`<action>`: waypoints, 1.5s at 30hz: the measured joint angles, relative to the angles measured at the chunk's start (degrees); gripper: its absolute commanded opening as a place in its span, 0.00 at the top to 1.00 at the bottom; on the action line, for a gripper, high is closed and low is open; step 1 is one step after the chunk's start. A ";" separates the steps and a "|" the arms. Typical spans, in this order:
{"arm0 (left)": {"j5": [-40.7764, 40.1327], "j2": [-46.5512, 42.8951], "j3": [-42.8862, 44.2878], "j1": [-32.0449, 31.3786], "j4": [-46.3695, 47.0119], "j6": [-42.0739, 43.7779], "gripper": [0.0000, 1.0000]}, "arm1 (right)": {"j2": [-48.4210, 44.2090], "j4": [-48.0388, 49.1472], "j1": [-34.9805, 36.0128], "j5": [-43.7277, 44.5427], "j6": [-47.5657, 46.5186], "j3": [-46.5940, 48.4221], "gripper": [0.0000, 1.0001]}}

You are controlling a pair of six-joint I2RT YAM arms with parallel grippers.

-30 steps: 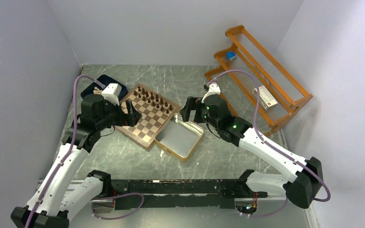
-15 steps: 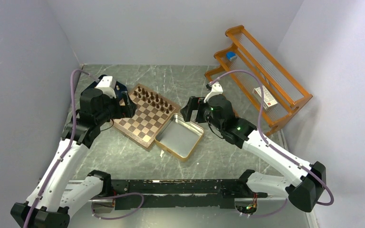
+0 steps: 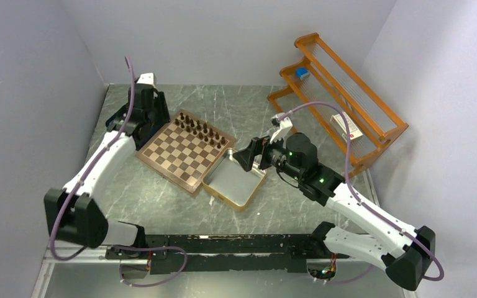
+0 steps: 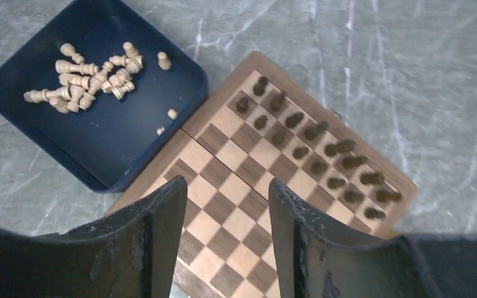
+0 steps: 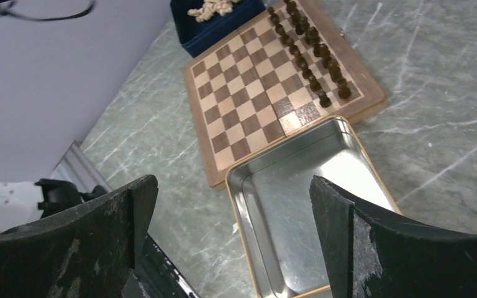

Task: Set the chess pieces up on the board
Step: Pick up the chess piece from the storage box.

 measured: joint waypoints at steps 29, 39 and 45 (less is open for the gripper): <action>15.23 33.40 10.38 24.61 18.91 -6.47 0.55 | -2.95 3.80 0.00 -3.54 0.76 -2.49 0.05; 19.87 37.86 8.35 25.46 22.29 -8.22 0.54 | 0.48 3.91 0.00 -3.17 0.44 -2.29 0.05; 21.24 39.85 8.28 25.46 23.65 -8.72 0.56 | 0.83 4.02 0.00 -3.17 0.52 -2.21 0.05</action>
